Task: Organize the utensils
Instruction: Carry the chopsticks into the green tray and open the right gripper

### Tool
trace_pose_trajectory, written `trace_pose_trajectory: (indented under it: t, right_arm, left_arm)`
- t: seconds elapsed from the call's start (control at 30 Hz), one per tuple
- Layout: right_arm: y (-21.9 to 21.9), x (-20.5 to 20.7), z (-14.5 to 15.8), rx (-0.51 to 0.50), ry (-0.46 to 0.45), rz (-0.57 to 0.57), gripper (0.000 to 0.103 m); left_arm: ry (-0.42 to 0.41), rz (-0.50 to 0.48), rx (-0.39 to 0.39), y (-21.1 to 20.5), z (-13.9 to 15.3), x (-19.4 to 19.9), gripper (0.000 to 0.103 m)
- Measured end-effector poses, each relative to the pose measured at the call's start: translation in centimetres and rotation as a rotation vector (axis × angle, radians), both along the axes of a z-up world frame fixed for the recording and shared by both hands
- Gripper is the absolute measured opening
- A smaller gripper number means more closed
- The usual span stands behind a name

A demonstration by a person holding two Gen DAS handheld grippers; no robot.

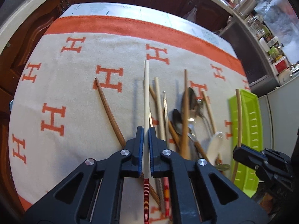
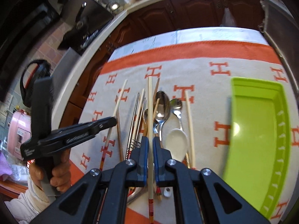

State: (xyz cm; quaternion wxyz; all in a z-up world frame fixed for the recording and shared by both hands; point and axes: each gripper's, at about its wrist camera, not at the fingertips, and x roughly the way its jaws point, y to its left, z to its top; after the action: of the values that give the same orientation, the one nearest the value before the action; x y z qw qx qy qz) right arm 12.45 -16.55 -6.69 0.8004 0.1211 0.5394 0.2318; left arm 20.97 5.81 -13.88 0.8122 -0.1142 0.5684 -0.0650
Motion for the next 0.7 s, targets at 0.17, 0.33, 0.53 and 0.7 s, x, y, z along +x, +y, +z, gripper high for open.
trace_pose_trajectory:
  t: [0.17, 0.33, 0.53, 0.7]
  right_arm:
    - [-3.8, -1.6, 1.2, 0.017, -0.009, -0.079, 0.005]
    - [-8.1, -2.5, 1.3, -0.002, 0.002, -0.180, 0.005]
    - [-12.0, -2.4, 1.0, -0.057, 0.007, -0.258, 0.005]
    - [-14.1, -1.8, -0.3, -0.100, 0.032, -0.276, 0.005]
  left_arm:
    - [-0.053, -0.049, -0.043, -2.2, 3.9, -2.9, 0.003]
    - [-0.085, -0.131, -0.091, -7.1, 7.2, -5.3, 0.003]
    - [-0.063, -0.217, -0.134, -15.1, 8.2, -5.9, 0.003]
    - [-0.031, -0.249, -0.140, -20.4, 7.0, -5.7, 0.003]
